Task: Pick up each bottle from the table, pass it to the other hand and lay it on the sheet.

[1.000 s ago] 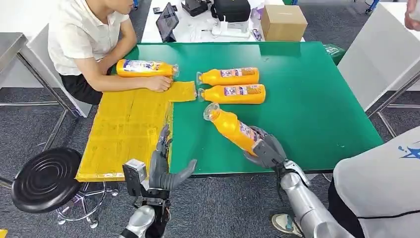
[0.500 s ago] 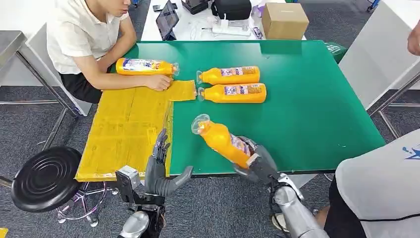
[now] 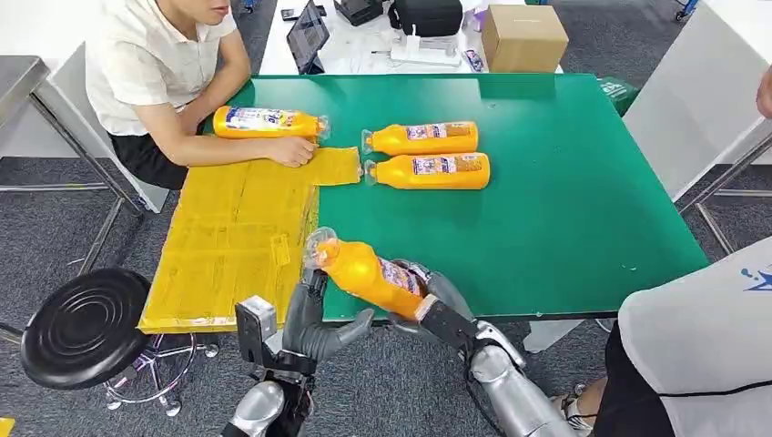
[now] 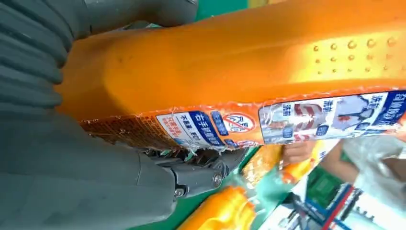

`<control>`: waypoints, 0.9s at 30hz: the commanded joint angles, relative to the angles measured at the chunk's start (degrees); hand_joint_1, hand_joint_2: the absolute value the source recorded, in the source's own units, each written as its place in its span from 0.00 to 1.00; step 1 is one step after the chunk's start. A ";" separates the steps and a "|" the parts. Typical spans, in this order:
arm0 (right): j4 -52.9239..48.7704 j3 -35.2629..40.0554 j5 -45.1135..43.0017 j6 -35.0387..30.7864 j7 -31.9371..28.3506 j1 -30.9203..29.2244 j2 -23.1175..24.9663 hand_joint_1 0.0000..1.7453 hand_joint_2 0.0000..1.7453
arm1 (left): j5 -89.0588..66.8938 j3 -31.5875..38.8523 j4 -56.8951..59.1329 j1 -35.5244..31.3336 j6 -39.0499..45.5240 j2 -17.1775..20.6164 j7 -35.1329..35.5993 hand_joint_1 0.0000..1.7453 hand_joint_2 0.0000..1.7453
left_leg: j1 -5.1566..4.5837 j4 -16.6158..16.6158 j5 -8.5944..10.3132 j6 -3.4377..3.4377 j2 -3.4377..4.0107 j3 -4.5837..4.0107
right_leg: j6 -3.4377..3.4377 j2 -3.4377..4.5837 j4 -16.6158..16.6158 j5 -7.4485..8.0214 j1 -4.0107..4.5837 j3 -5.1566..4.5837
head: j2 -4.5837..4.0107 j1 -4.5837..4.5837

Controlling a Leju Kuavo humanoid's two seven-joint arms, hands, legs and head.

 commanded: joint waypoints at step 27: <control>4.85 9.42 -2.83 2.47 -2.70 -4.32 3.25 1.00 1.00 | 13.09 0.19 6.23 -5.74 -6.49 0.45 5.10 0.34 1.00 | 0.01 -0.03 0.01 -0.08 0.05 0.06 | -0.09 0.00 0.00 -0.01 0.01 0.04 | 0.00 0.00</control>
